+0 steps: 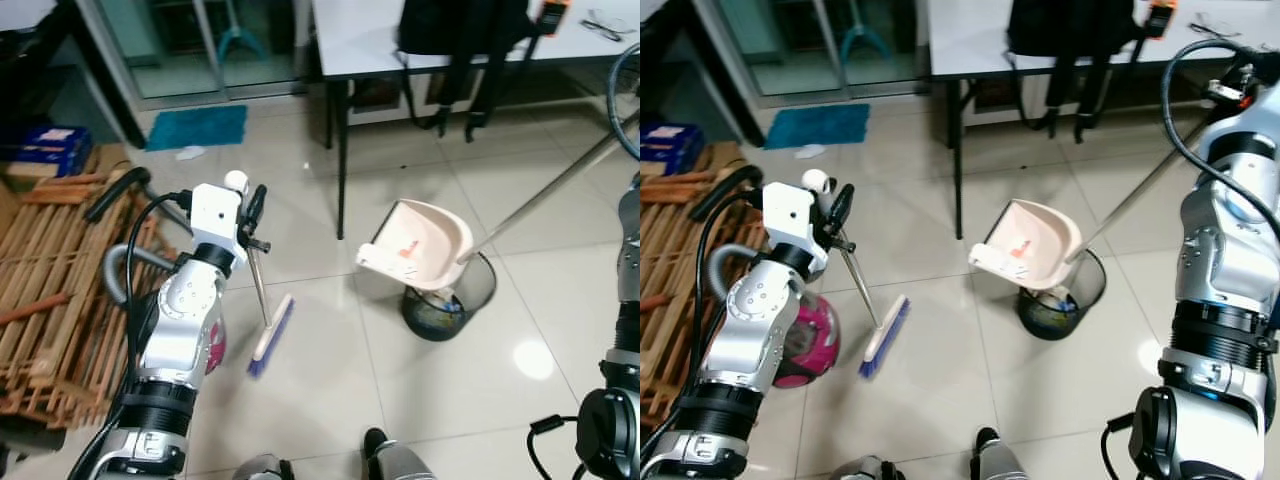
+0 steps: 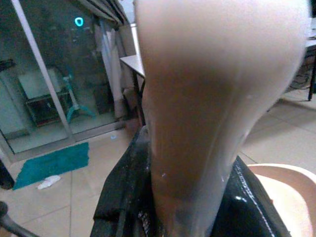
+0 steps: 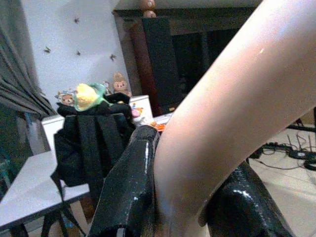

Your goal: Sweep floor

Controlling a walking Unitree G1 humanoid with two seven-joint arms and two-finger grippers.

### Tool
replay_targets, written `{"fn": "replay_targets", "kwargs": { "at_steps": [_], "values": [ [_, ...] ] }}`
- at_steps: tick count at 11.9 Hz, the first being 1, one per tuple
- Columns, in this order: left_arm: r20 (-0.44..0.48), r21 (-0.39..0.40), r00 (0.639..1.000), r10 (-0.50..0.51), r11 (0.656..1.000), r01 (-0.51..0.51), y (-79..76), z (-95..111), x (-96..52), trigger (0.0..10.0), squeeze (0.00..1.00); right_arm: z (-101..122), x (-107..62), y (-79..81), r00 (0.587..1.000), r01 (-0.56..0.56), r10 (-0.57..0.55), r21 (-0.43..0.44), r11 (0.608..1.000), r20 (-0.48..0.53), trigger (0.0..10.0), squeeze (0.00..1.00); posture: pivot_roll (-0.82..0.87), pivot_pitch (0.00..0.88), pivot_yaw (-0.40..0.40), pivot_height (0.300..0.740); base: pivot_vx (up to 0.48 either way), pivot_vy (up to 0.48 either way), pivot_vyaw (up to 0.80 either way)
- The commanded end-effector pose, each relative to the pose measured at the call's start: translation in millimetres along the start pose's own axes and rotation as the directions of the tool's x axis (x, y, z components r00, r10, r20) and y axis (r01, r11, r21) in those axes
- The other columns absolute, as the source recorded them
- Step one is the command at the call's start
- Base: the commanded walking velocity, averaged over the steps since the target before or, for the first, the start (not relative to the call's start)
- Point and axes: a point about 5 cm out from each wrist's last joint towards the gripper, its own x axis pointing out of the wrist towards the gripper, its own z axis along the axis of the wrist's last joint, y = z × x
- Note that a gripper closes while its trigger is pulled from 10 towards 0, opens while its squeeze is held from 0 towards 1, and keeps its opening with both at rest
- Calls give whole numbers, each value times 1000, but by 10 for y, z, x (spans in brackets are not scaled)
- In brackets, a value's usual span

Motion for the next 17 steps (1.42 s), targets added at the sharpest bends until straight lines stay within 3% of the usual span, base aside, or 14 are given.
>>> {"fn": "replay_targets", "kwargs": {
  "at_steps": [1, 7, 13, 15, 17],
  "values": [
    [32, 14, 999, 26, 1000, -27, 76, 77, 0, 10000, 0, 163, 10, -26, 998, 3, -4, 11, 1000, 57, 10000, 0, -72, 0, 81, 740, 319, 0, -800],
    [27, 7, 998, 61, 998, -61, 140, 62, -27, 10000, 0, 123, -4, 200, 995, -92, 93, -25, 995, 23, 10000, 0, -66, 0, 64, 740, 347, 0, -753],
    [14, 9, 995, 99, 995, -99, 183, 23, -43, 10000, 0, 58, -11, 235, 992, -123, 123, -16, 992, 3, 10000, 0, -63, 0, 63, 740, 0, 0, 0],
    [9, 6, 995, 97, 995, -97, 170, 15, -38, 10000, 0, 58, -23, 353, 981, -187, 189, -44, 981, 51, 10000, 0, -62, 0, 64, 740, 0, 0, 0],
    [7, 13, 995, 101, 995, -101, 169, 11, -36, 10000, 0, -17, -121, 655, 939, -324, 327, -48, 945, 102, 10000, 0, -62, 0, 63, 740, 0, 0, 0]
  ]
}}
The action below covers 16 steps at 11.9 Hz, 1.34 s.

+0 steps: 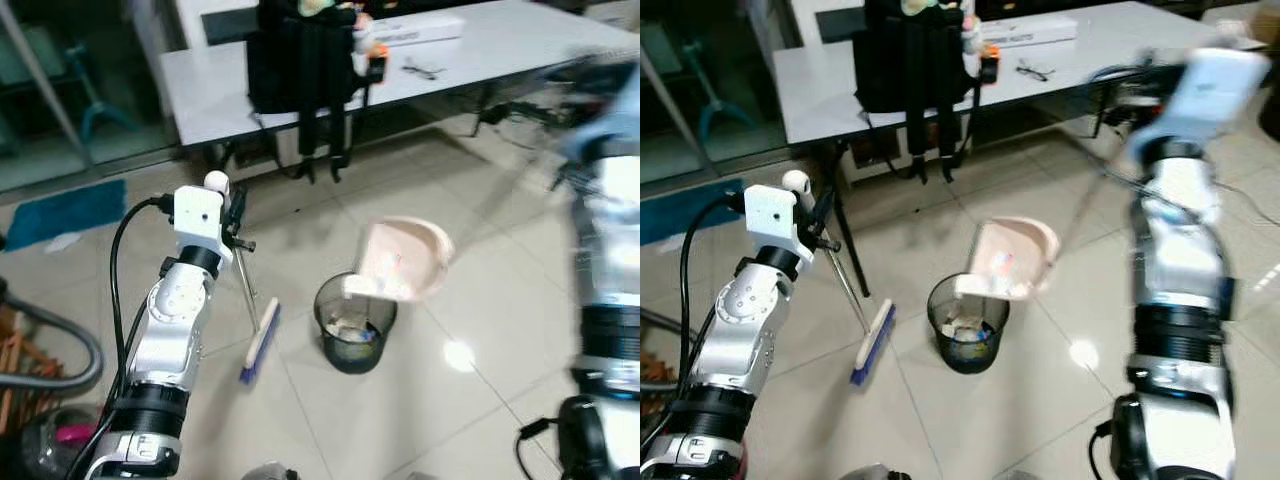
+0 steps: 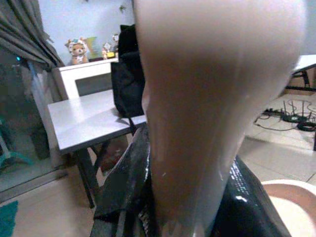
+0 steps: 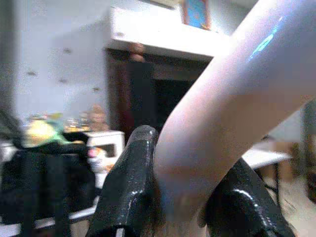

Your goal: Sweep floor

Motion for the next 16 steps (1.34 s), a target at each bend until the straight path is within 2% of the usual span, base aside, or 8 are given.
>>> {"fn": "replay_targets", "kwargs": {
  "at_steps": [1, 4, 6, 7, 8, 12, 14, 16],
  "values": [
    [30, 27, 999, 18, 999, -19, 32, 58, 15, 10000, 0, 82, 10, 179, 994, -80, 81, -19, 997, 79, 10000, 0, -56, 0, 59, 740, 0, 0, 0],
    [36, 36, 999, 21, 999, -23, 36, 59, 12, 10000, 0, -25, -168, 674, 939, -302, 320, -144, 942, 124, 10000, 0, -54, 0, 56, 740, 0, 0, 0],
    [40, 46, 999, 15, 999, -17, 22, 62, 15, 10000, 0, -88, -328, 946, 875, -420, 464, -257, 870, 140, 10000, 0, -53, 0, 54, 740, 0, 0, 0],
    [40, 46, 999, 16, 999, -17, 20, 62, 16, 10000, 0, -97, -353, 983, 864, -436, 484, -270, 858, 142, 10000, 0, -52, 0, 54, 740, 0, 0, 0],
    [40, 49, 999, 15, 999, -17, 16, 63, 16, 10000, 0, -120, -431, 1091, 824, -483, 548, -327, 812, 145, 10000, 0, -51, 0, 53, 740, 0, 0, 0],
    [42, 56, 999, 18, 998, -21, 21, 66, 25, 10000, 0, -249, -674, 1361, 738, -599, 662, -325, 732, 131, 10000, 0, -49, 0, 50, 740, 0, 0, 0],
    [44, 60, 999, 18, 998, -20, 21, 68, 33, 10000, 0, -256, -696, 1376, 724, -600, 676, -355, 717, 140, 10000, 0, -50, 0, 51, 740, 0, 0, 0],
    [39, 65, 999, 10, 998, -13, 7, 56, 32, 10000, 0, -272, -676, 1311, 700, -585, 705, -476, 656, 112, 10000, 0, -51, 0, 50, 740, 0, 0, 0]
  ]
}}
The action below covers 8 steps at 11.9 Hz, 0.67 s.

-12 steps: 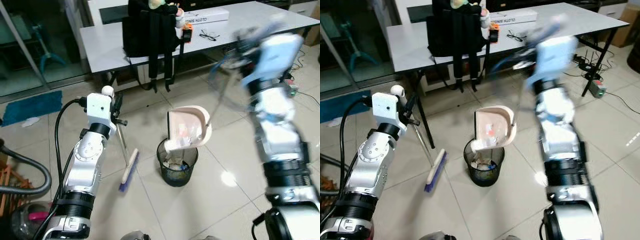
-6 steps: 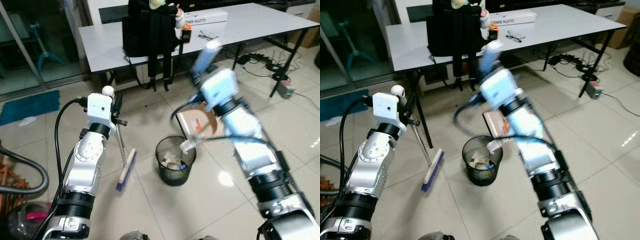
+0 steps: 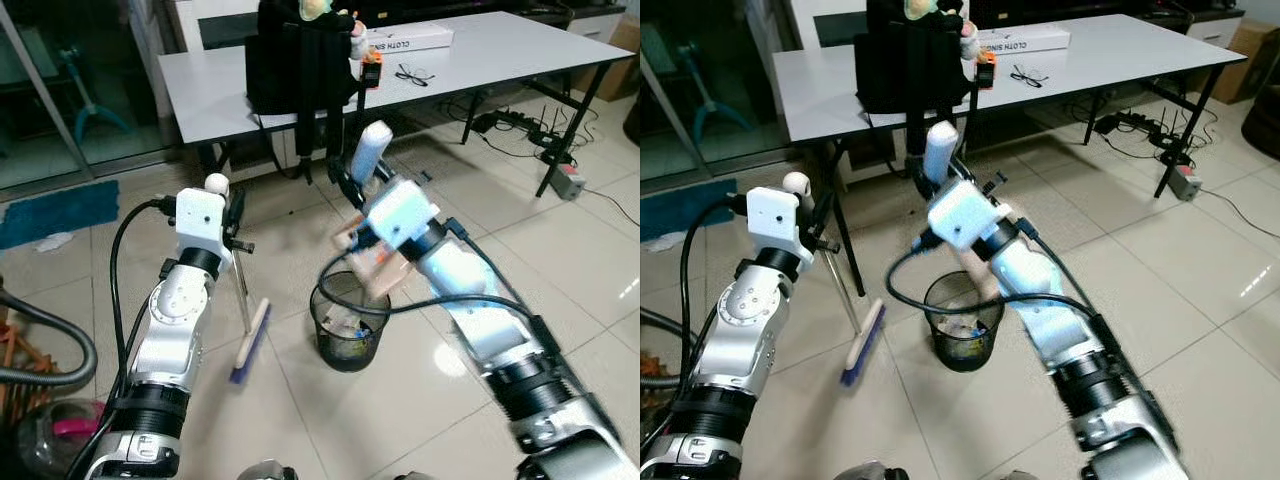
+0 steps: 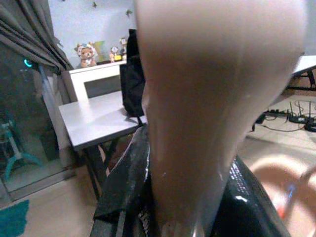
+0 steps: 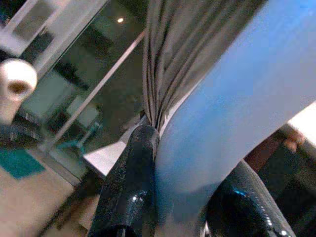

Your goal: Sweep floor

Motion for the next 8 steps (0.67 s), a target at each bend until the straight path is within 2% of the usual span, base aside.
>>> {"fn": "replay_targets", "kwargs": {
  "at_steps": [1, 2, 5, 6, 7, 8],
  "values": [
    [46, 26, 999, -6, 1000, 5, 4, 90, 35, 10000, 0, 84, 47, -195, 998, 40, -33, -134, 990, 57, 10000, 0, -52, 0, 49, 740, 0, 0, 0],
    [40, 31, 999, -13, 999, 11, 7, 80, 34, 10000, 0, 88, 36, -364, 993, 114, -105, -172, 978, 60, 10000, 0, -52, 0, 48, 740, 0, 0, 0],
    [24, 21, 999, -21, 1000, 21, 40, 55, 39, 10000, 0, 103, -7, -783, 942, 337, -332, -170, 926, 55, 10000, 0, -50, 0, 43, 740, 0, 0, 0],
    [-10, -3, 999, -32, 999, 31, 64, 17, 39, 10000, 0, -73, -118, -1060, 867, 475, -490, -144, 868, -88, 10000, 0, -52, 0, 45, 740, 0, 0, 0],
    [-49, -24, 998, -42, 999, 41, 79, -36, 20, 10000, 0, -327, -300, -1207, 775, 559, -572, -131, 819, -267, 10000, 0, -54, 0, 46, 740, 0, 0, 0],
    [-62, -33, 997, -49, 998, 47, 73, -65, -10, 10000, 0, -454, -423, -1209, 732, 572, -584, -151, 807, -351, 10000, 0, -51, 0, 47, 740, 0, 0, 0]
  ]
}}
